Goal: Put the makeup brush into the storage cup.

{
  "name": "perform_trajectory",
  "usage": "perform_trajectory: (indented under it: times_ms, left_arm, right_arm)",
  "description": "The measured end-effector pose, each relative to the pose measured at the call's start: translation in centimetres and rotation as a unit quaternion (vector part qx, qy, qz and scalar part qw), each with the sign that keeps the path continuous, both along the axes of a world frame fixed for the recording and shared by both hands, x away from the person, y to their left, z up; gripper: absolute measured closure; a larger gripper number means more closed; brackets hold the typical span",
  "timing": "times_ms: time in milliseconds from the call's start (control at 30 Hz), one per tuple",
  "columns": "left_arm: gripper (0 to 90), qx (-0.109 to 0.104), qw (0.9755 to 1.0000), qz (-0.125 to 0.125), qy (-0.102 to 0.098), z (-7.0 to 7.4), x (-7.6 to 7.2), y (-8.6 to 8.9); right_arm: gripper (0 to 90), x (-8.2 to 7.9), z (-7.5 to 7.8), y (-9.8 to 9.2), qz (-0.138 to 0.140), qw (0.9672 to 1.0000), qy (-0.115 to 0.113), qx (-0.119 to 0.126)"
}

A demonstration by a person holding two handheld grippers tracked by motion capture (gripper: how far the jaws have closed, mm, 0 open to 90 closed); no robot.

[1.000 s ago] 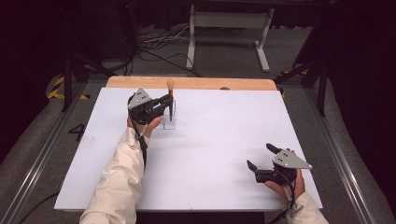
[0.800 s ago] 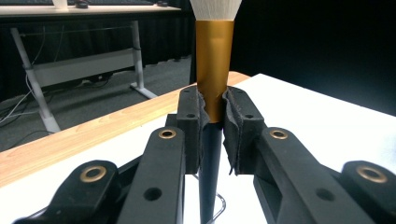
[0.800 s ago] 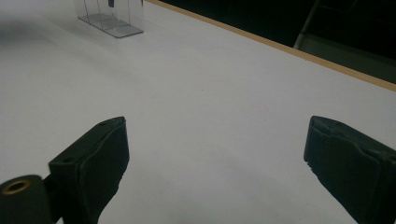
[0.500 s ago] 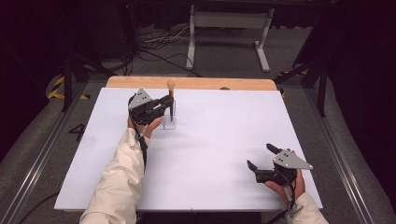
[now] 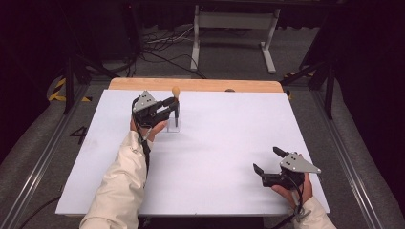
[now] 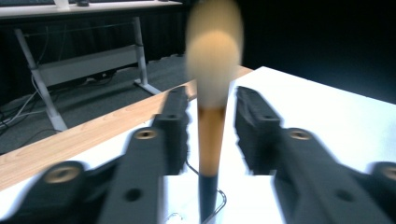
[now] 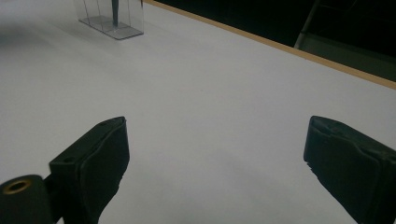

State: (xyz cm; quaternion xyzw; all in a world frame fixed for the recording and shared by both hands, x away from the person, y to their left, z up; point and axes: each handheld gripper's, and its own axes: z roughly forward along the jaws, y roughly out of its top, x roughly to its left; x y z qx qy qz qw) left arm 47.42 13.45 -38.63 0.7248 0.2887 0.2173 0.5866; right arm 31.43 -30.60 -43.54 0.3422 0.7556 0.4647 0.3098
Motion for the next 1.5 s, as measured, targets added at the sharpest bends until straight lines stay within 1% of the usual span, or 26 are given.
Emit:
perform_trajectory:
  times_ms: [67,133,167,200,233,267,300,333,367,533,633,700,767,833,867,967,1000,1067,1133,1267,1333,1367,1433,1500]
  left_arm:
    - [56.8,0.017,0.9998,0.009,-0.011,0.2,-0.3,0.0]
    - [46.4,0.024,0.9996,0.01,-0.014,0.3,-0.7,0.1]
    - [39.0,0.036,0.9989,0.021,-0.02,0.5,-1.0,0.1]
    - [30.4,0.036,0.9989,0.021,-0.02,0.5,-1.0,0.1]
    - [30.4,0.038,0.9987,0.023,-0.026,0.6,-1.1,0.2]
    - [26.8,0.038,0.9986,0.022,-0.029,0.7,-1.2,0.2]
    - [20.2,0.044,0.9981,0.028,-0.034,0.8,-1.4,0.2]
    - [20.2,0.049,0.9977,0.028,-0.037,0.9,-1.6,0.3]
    - [17.2,0.048,0.9978,0.026,-0.037,0.9,-1.7,0.3]
    - [8.5,0.051,0.9972,0.016,-0.053,1.4,-2.7,0.6]
    - [5.2,0.054,0.9967,0.004,-0.06,1.6,-3.1,0.9]
    - [4.8,0.053,0.9965,-0.003,-0.065,1.7,-3.6,1.0]
    - [4.1,0.057,0.9957,-0.007,-0.072,1.9,-4.1,1.2]
    - [3.4,0.061,0.9952,-0.014,-0.075,2.0,-4.5,1.3]
    - [3.4,0.059,0.9954,-0.014,-0.075,2.0,-4.7,1.4]
    - [2.7,0.064,0.9944,-0.018,-0.083,2.1,-5.4,1.7]
    - [2.5,0.064,0.9943,-0.02,-0.082,2.1,-5.7,1.8]
    - [2.5,0.069,0.9936,-0.024,-0.086,2.0,-6.1,1.9]
    - [2.5,0.073,0.9933,-0.029,-0.085,1.7,-6.6,2.1]
    - [2.6,0.07,0.9935,-0.031,-0.085,1.6,-7.2,2.5]
    - [2.8,0.073,0.9928,-0.033,-0.088,1.6,-7.5,2.7]
    - [2.8,0.069,0.9933,-0.033,-0.086,1.5,-7.7,2.7]
    - [2.9,0.073,0.9927,-0.035,-0.089,1.5,-8.0,2.7]
    - [2.7,0.083,0.9915,-0.034,-0.095,1.5,-8.5,2.8]
  right_arm:
    - [7.5,0.0,0.0,0.0,0.0,1.0,0.0,-0.001]
    - [7.6,-0.1,0.0,0.0,0.0,1.0,-0.001,-0.002]
    - [7.5,-0.1,0.0,0.0,0.0,1.0,-0.001,-0.002]
    - [7.6,-0.1,0.0,-0.1,-0.001,1.0,-0.001,-0.001]
    - [7.6,-0.1,0.0,-0.1,-0.001,1.0,-0.001,-0.001]
    - [7.5,0.0,0.0,-0.1,-0.002,1.0,0.0,-0.001]
    - [7.5,-0.1,0.0,-0.1,-0.003,1.0,0.0,0.0]
    - [7.5,-0.1,0.0,-0.1,-0.003,1.0,0.0,0.0]
    - [7.5,-0.1,0.0,-0.1,-0.002,1.0,-0.002,-0.001]
    - [7.5,-0.1,0.1,-0.2,-0.004,1.0,-0.003,0.0]
    - [7.5,-0.2,0.2,-0.2,-0.004,1.0,-0.007,0.003]
    - [7.6,-0.2,0.2,-0.2,-0.003,1.0,-0.007,0.003]
    - [7.5,-0.2,0.2,-0.2,-0.004,1.0,-0.008,0.003]
    - [7.5,-0.3,0.3,-0.2,-0.003,0.9999,-0.011,0.002]
    - [7.5,-0.4,0.4,-0.2,-0.003,0.9999,-0.014,0.0]
    - [7.5,-0.4,0.5,-0.1,-0.004,0.9998,-0.017,0.0]
    - [7.5,-0.5,0.5,-0.1,-0.003,0.9998,-0.018,0.0]
    - [7.5,-0.5,0.5,-0.1,-0.004,0.9998,-0.018,-0.001]
    - [7.4,-0.5,0.6,-0.2,-0.004,0.9998,-0.02,0.0]
    - [7.5,-0.5,0.6,-0.1,-0.004,0.9998,-0.02,0.0]
    - [7.5,-0.5,0.6,-0.1,-0.004,0.9998,-0.021,-0.001]
    - [7.5,-0.5,0.6,-0.1,-0.003,0.9998,-0.021,-0.001]
    - [7.4,-0.6,0.6,-0.1,-0.003,0.9998,-0.022,-0.003]
    - [7.5,-0.6,0.6,0.0,-0.002,0.9998,-0.022,-0.003]
